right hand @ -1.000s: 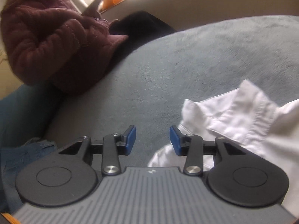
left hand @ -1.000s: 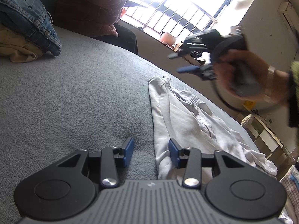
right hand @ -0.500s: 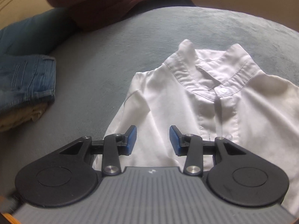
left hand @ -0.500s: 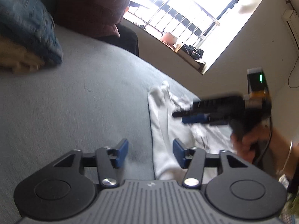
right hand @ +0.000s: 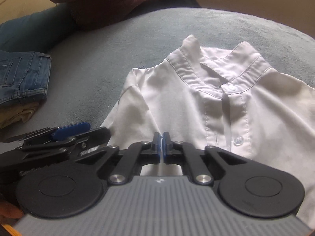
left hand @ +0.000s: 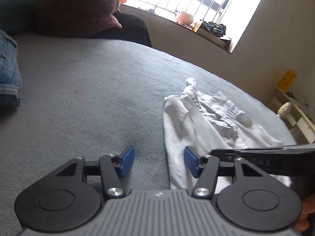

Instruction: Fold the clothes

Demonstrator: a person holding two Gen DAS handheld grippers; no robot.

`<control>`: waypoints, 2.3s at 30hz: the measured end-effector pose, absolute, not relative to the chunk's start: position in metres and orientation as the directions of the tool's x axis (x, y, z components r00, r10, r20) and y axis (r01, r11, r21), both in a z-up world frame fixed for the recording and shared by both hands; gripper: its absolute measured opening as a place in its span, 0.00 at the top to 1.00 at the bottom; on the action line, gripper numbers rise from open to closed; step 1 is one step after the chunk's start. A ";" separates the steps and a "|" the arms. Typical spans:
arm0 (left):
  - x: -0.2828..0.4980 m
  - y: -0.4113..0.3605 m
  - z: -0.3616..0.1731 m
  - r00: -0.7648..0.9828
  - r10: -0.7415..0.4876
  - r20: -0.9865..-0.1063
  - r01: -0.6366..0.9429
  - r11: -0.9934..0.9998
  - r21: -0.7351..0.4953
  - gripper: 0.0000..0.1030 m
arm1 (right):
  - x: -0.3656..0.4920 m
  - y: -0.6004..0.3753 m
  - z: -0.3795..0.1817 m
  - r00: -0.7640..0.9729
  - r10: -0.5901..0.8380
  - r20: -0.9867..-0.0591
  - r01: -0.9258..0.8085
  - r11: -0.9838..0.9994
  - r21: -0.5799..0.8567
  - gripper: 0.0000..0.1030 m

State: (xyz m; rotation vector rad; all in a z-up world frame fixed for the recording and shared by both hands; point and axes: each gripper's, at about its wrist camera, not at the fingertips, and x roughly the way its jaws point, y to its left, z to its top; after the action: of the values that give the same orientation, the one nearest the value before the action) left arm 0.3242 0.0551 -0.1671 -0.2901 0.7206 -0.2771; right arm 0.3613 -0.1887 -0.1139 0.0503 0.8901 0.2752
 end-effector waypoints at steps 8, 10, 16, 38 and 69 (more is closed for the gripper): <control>0.352 0.046 -0.163 0.749 -0.299 -0.592 0.129 0.941 -0.312 0.40 | 0.355 -0.188 -0.120 0.641 0.224 -0.734 -0.212 0.971 0.112 1.00; 0.359 0.044 -0.165 0.752 -0.286 -0.594 0.127 0.947 -0.295 0.40 | 0.355 -0.186 -0.121 0.650 0.213 -0.730 -0.210 0.973 0.096 1.00; 0.367 0.044 -0.165 0.765 -0.256 -0.591 0.127 0.959 -0.252 0.41 | 0.353 -0.182 -0.124 0.675 0.177 -0.716 -0.205 0.978 0.049 1.00; 0.406 0.058 -0.157 0.728 -0.312 -0.610 0.104 0.930 -0.353 0.37 | 0.344 -0.212 -0.119 0.714 0.242 -0.657 -0.106 0.965 0.240 0.92; 0.164 0.049 -0.142 0.676 -0.287 -0.679 0.353 0.935 -0.043 0.97 | 0.177 -0.144 -0.111 0.681 0.262 -0.684 -0.118 0.961 0.250 0.89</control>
State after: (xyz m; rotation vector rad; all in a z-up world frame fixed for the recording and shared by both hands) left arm 0.1640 0.0490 -0.1422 0.0939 0.7468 -0.3599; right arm 0.1770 -0.1438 -0.1113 0.1915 0.7948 0.2145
